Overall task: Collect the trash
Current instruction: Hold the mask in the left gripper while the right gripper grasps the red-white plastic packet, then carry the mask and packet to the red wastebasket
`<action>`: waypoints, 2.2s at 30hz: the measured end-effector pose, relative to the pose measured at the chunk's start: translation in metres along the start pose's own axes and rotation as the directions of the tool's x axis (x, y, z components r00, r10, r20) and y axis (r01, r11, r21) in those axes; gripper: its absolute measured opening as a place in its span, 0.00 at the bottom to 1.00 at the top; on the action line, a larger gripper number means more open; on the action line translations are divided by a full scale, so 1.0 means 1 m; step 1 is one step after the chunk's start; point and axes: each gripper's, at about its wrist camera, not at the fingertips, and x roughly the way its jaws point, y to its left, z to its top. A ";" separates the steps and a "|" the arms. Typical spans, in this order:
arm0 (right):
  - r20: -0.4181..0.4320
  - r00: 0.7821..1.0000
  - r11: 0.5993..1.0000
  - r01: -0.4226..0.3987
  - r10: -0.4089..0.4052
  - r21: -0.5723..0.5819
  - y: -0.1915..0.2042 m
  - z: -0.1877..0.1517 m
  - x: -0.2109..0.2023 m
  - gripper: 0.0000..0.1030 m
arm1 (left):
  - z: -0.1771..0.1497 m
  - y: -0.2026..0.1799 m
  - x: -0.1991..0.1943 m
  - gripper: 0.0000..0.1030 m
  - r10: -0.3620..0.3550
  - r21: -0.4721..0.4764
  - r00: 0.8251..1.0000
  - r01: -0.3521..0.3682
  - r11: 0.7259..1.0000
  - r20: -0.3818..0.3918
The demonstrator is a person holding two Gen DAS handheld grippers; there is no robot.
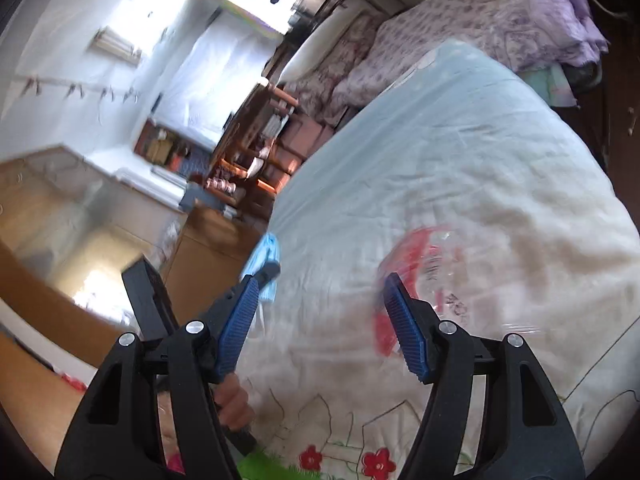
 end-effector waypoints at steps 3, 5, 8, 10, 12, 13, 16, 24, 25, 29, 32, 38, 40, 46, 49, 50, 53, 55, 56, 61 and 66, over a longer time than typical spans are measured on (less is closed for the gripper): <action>0.062 0.995 0.997 -0.071 0.074 -0.044 0.007 -0.001 -0.020 0.63 | 0.000 0.006 -0.004 0.28 -0.002 -0.024 1.000 0.003 1.000 0.005; 0.066 0.996 0.996 -0.059 0.064 -0.071 0.008 -0.004 -0.021 0.63 | 0.000 0.007 -0.005 0.28 -0.002 -0.026 1.000 0.002 1.000 0.006; 0.027 0.998 0.996 -0.054 0.056 -0.065 0.007 -0.009 -0.017 0.63 | -0.001 0.003 -0.006 0.28 0.008 -0.011 1.000 -0.008 1.000 0.011; 0.034 0.995 0.994 -0.088 0.090 -0.057 0.005 -0.007 -0.025 0.63 | -0.001 0.001 -0.007 0.28 0.012 0.000 1.000 -0.012 1.000 0.017; 0.039 0.993 0.992 -0.109 0.112 -0.069 0.004 -0.009 -0.033 0.63 | 0.000 -0.002 -0.009 0.28 0.012 0.005 1.000 -0.012 1.000 0.025; 0.056 0.996 0.995 -0.070 0.074 -0.077 0.004 -0.010 -0.034 0.63 | 0.000 -0.001 -0.010 0.28 0.011 0.006 1.000 -0.011 1.000 0.026; 0.168 0.977 0.981 0.152 -0.131 -0.119 0.009 -0.018 -0.043 0.63 | 0.000 -0.001 -0.010 0.28 0.011 0.004 1.000 -0.011 1.000 0.025; 0.084 0.973 0.960 0.227 -0.216 -0.166 0.010 -0.034 -0.035 0.82 | -0.003 0.000 -0.022 0.28 -0.001 -0.008 0.999 0.001 1.000 0.043; 0.067 0.968 0.952 0.248 -0.240 -0.178 0.011 -0.035 -0.031 0.83 | -0.004 0.001 -0.024 0.28 -0.002 -0.009 0.999 0.002 1.000 0.046; 0.048 0.947 0.920 0.321 -0.319 -0.225 0.008 -0.040 -0.010 0.85 | -0.008 0.004 -0.031 0.28 -0.016 -0.016 0.998 0.017 1.000 0.055; -0.004 0.925 0.902 0.369 -0.379 -0.223 0.000 -0.036 0.011 0.85 | -0.012 0.004 -0.036 0.28 -0.021 -0.009 0.998 0.022 1.000 0.063; -0.003 0.937 0.915 0.339 -0.348 -0.219 -0.005 -0.032 0.017 0.54 | -0.020 0.004 -0.042 0.28 -0.030 -0.003 0.998 0.030 1.000 0.060; 0.010 0.952 0.923 0.300 -0.306 -0.241 -0.002 -0.034 0.013 0.31 | -0.024 0.003 -0.045 0.28 -0.031 0.000 0.998 0.032 1.000 0.063; 0.077 0.972 0.937 0.235 -0.222 -0.258 0.008 -0.036 -0.004 0.15 | -0.035 0.002 -0.057 0.28 -0.048 0.002 0.996 0.048 0.999 0.071; 0.122 0.975 0.932 0.215 -0.187 -0.290 0.017 -0.041 -0.014 0.14 | -0.042 0.001 -0.064 0.28 -0.053 0.009 0.995 0.053 0.999 0.080; 0.132 0.974 0.930 0.214 -0.182 -0.298 0.022 -0.042 -0.016 0.14 | -0.045 0.001 -0.067 0.28 -0.053 0.013 0.995 0.053 0.999 0.084; 0.167 0.974 0.922 0.203 -0.155 -0.328 0.030 -0.048 -0.025 0.14 | -0.052 -0.002 -0.074 0.28 -0.049 0.023 0.995 0.047 0.999 0.092; 0.179 0.972 0.916 0.207 -0.153 -0.342 0.033 -0.052 -0.029 0.14 | -0.060 -0.002 -0.086 0.28 -0.051 0.022 0.994 0.049 0.999 0.098; 0.180 0.971 0.915 0.210 -0.155 -0.344 0.035 -0.052 -0.030 0.14 | -0.062 -0.002 -0.092 0.28 -0.053 0.025 0.993 0.050 0.998 0.104; 0.170 0.975 0.917 0.196 -0.144 -0.347 0.037 -0.059 -0.034 0.14 | -0.079 -0.001 -0.140 0.28 0.002 0.059 0.986 -0.012 0.998 0.168; 0.162 0.979 0.917 0.178 -0.127 -0.356 0.040 -0.068 -0.039 0.15 | -0.093 0.013 -0.193 0.28 0.077 0.043 0.969 -0.090 0.995 0.234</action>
